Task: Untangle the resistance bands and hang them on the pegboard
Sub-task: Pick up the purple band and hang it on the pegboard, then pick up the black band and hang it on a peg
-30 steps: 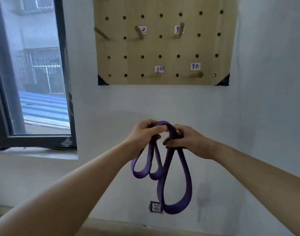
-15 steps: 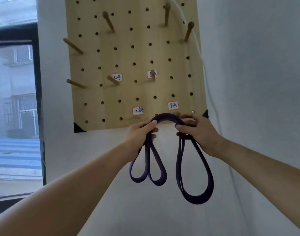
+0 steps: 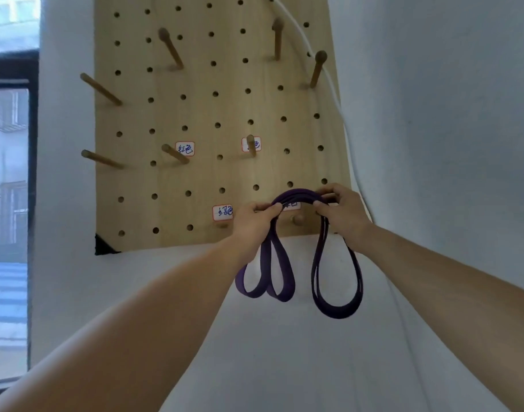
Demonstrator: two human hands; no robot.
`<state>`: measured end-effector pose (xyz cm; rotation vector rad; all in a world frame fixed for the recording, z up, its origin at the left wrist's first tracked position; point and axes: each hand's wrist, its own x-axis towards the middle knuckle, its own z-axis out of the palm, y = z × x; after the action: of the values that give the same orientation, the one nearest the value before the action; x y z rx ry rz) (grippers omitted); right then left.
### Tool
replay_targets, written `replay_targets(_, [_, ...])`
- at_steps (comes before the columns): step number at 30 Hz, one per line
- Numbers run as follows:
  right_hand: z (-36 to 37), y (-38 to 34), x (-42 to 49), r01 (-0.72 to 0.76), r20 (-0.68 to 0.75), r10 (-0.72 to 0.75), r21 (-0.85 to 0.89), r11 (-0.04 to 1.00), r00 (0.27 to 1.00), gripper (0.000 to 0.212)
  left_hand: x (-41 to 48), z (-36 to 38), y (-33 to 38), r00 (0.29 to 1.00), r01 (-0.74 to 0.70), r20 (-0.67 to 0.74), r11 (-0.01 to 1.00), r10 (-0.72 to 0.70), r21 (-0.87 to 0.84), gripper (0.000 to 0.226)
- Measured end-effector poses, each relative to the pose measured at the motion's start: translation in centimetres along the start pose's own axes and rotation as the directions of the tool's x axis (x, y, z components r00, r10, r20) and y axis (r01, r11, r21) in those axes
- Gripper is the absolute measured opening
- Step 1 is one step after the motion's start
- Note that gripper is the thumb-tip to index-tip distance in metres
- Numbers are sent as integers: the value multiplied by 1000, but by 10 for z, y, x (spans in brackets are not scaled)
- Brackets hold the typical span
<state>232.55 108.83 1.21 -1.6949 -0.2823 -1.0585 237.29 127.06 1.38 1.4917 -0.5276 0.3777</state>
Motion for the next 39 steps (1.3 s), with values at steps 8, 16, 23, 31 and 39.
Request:
replay_targets(8, [16, 41, -14, 1, 52, 10, -199, 980, 999, 28, -2, 13, -46, 998, 52, 13, 971, -56, 233, 15])
replay_targets(16, [3, 38, -38, -9, 216, 88, -342, 940, 972, 53, -38, -10, -41, 989, -17, 144, 934, -37, 358, 34])
replay_targets(23, [-3, 22, -83, 48, 168, 19, -384, 922, 986, 39, -85, -56, -18, 991, -76, 133, 922, 27, 379, 9])
replay_targets(31, [13, -12, -146, 315, 407, -118, -461, 830, 906, 22, -150, -108, -25, 962, -163, 271, 880, 41, 445, 9])
replay_targets(39, [63, 19, -248, 256, 667, 120, -438, 862, 736, 12, -246, -168, -95, 933, -49, 333, 867, -138, 495, 9])
